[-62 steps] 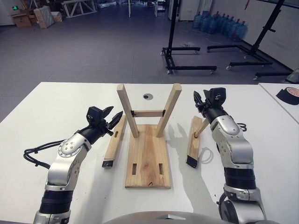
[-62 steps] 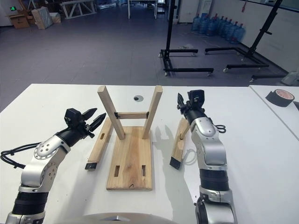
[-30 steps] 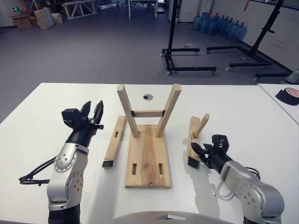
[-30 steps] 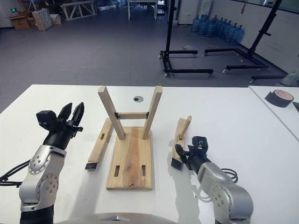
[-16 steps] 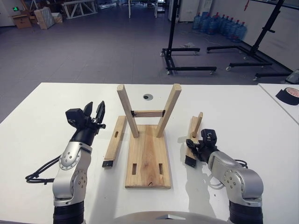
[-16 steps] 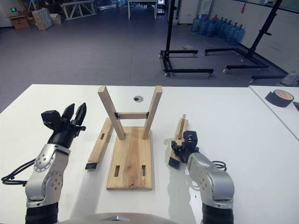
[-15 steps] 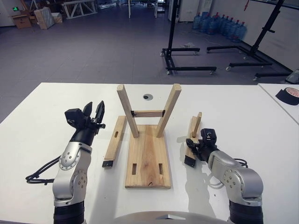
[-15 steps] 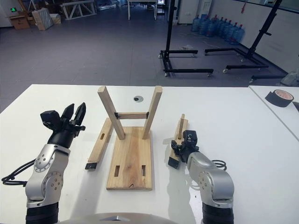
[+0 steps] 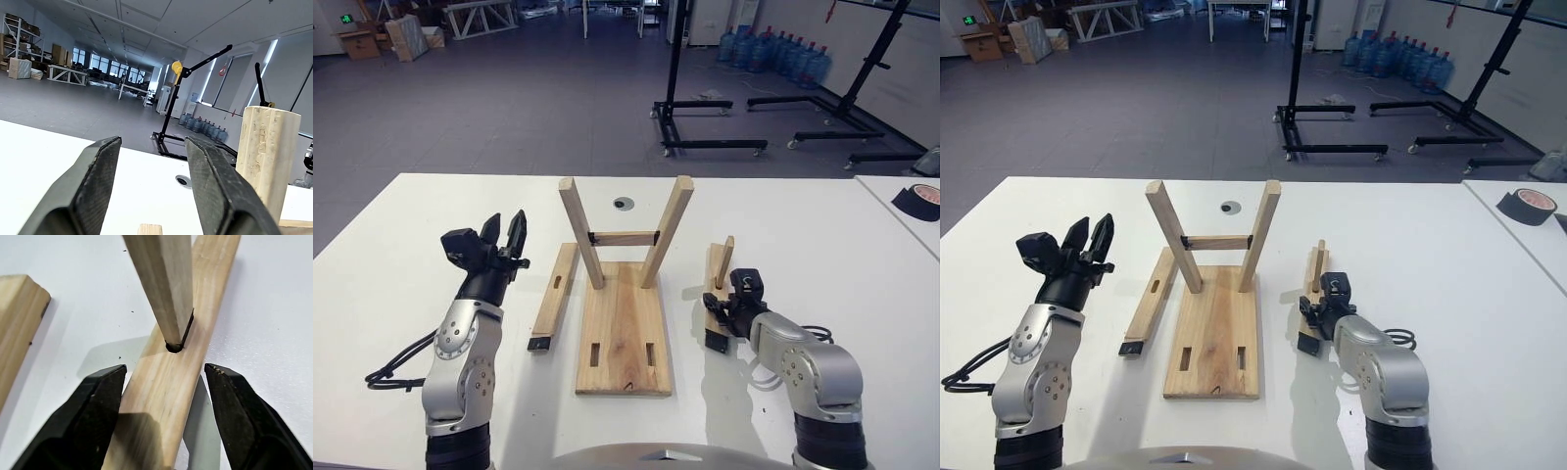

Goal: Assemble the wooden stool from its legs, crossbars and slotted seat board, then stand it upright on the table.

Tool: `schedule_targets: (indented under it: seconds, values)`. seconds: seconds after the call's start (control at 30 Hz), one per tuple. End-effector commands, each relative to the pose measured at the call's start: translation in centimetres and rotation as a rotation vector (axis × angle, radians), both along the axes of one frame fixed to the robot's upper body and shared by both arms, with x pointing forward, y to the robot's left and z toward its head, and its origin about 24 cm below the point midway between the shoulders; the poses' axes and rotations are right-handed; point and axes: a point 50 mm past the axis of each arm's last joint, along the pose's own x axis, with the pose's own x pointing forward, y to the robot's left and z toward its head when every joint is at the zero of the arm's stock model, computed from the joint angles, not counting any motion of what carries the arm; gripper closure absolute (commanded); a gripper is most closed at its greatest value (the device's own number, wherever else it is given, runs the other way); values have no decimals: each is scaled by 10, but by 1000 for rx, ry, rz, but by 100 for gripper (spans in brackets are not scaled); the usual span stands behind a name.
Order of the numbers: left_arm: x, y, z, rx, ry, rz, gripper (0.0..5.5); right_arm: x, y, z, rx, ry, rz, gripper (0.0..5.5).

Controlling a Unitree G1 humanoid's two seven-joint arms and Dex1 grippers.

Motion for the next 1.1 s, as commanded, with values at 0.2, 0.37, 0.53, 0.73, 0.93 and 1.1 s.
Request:
schedule_targets:
  seconds: [0.2,0.37,0.53,0.73,0.93,1.1]
  values:
    - [-5,-1,-1,4,-8,30,314,-2,-16,6,-59,39,33,256]
    - [-3,0,0,9,-8,27,314,-5,-12,3,0,71,62,275]
    - [-4,-1,2,-6,-23,9,314,-4,-10,2,42,88,84,347]
    - [-1,0,7,-18,-60,9,314,4,-5,7,50,32,98,347]
    - [0,-2,28,-114,-194,-110,314,53,-34,66,154,-381,100,347]
    - [-18,-36,34,-267,-196,-616,292,67,-48,137,532,-708,220,347]
